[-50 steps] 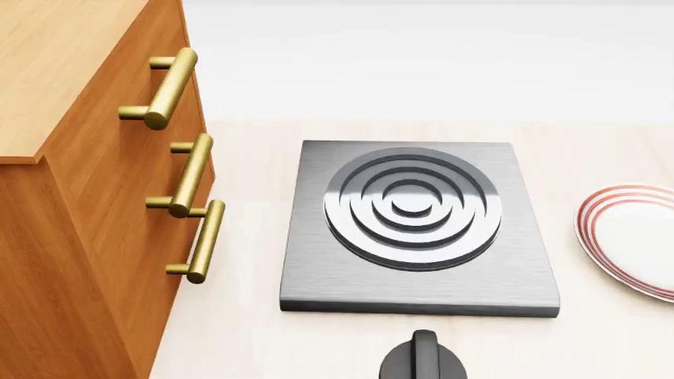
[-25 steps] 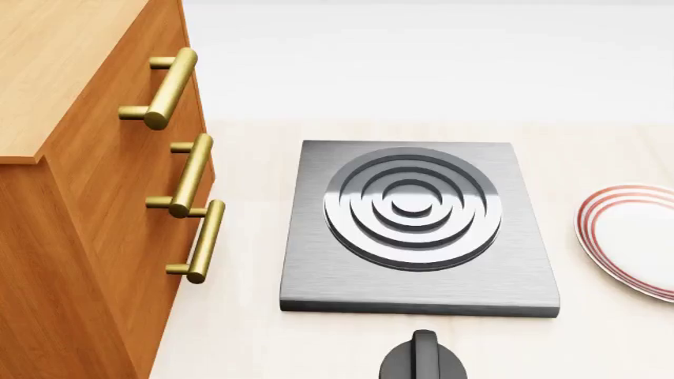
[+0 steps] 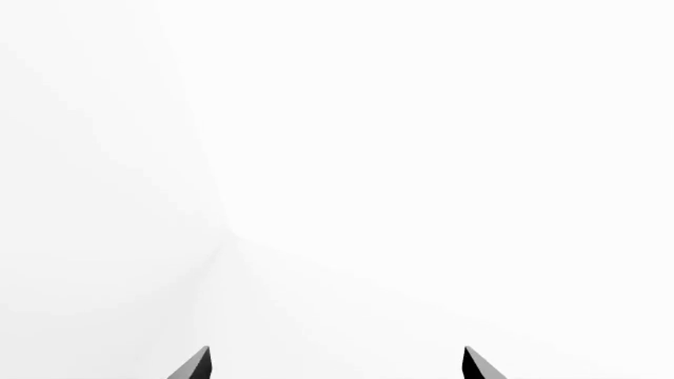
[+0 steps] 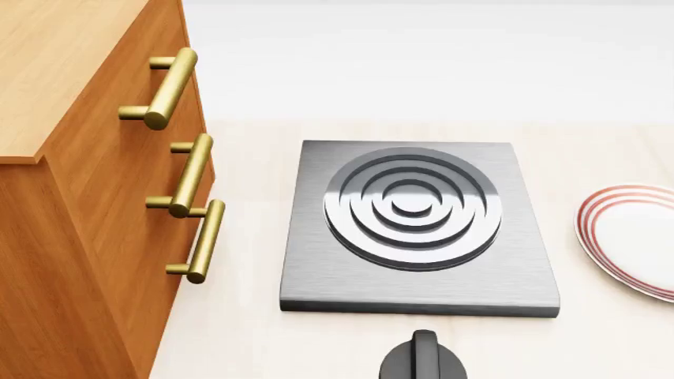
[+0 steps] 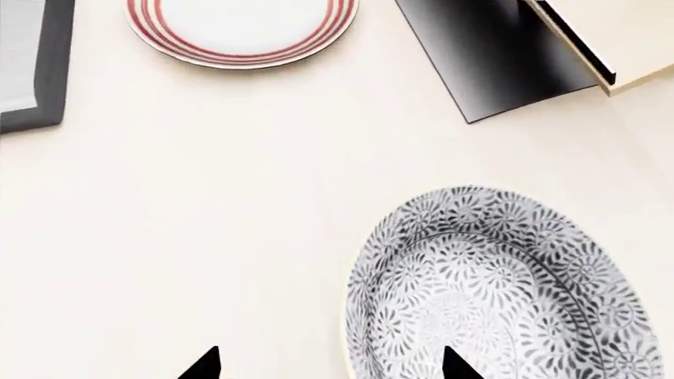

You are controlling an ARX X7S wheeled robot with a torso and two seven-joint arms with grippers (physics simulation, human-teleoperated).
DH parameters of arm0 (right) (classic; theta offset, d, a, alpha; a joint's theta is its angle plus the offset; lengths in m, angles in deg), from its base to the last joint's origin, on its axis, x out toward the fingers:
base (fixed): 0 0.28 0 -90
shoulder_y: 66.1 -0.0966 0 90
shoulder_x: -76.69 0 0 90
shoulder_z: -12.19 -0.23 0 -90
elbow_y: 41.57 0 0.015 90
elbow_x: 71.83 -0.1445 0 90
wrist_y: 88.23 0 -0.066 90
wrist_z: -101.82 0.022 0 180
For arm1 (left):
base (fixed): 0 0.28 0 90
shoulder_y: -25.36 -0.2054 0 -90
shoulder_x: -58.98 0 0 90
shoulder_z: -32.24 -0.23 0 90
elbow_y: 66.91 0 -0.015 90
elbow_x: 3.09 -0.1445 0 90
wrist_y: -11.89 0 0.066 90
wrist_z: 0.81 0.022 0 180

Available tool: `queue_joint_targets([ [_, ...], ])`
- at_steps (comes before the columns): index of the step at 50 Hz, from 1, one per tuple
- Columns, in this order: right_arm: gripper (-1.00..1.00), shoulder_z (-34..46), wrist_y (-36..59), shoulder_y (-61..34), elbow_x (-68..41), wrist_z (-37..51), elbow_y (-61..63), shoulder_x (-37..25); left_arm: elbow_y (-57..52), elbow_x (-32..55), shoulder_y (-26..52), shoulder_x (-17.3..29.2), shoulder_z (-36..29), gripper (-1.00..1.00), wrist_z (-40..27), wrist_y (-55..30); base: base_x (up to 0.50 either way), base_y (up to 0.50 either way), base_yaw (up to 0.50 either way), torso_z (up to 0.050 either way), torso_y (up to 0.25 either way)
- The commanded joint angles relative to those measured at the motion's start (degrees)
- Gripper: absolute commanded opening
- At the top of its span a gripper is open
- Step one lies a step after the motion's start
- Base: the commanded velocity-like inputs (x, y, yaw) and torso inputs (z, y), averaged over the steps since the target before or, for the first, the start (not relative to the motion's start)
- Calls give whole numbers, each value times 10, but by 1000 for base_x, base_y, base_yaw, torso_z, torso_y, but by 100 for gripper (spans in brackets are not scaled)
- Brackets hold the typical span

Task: Put the bowl on the stove.

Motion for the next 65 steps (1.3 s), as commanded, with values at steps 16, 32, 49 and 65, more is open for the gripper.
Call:
queue_joint_targets([
  [16,100,120,-19,-96,31,5,-63,16,4,-7,-4,1,-10,100,0,7,0,0,0,0,0],
  [32,100,104,-38,-56,37,9,-74,42,5,-7,-4,6,-11,100,-1,9,0,0,0,0,1],
  [49,100,88,-37,-33,34,16,-62,45,7,-8,-4,7,-18,100,-2,12,0,0,0,0,0],
  [65,-100,82,-60,-7,56,22,-59,45,4,-6,-7,10,-19,100,-5,14,0,0,0,0,0],
])
